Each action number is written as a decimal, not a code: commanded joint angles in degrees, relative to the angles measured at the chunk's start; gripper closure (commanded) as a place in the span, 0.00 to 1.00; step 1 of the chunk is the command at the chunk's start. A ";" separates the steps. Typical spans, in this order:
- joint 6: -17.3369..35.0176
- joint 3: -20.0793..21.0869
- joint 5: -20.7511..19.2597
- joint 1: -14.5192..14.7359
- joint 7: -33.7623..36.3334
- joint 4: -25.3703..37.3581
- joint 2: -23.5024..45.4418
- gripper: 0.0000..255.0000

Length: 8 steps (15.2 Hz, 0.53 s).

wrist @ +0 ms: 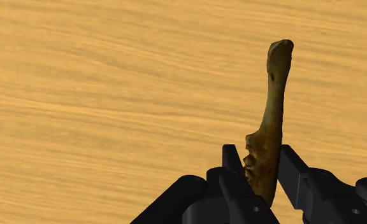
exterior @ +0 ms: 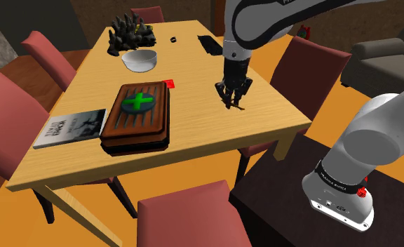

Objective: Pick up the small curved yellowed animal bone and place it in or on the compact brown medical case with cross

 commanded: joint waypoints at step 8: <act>-7.59 -0.77 -0.54 -0.12 0.63 5.52 -2.08 1.00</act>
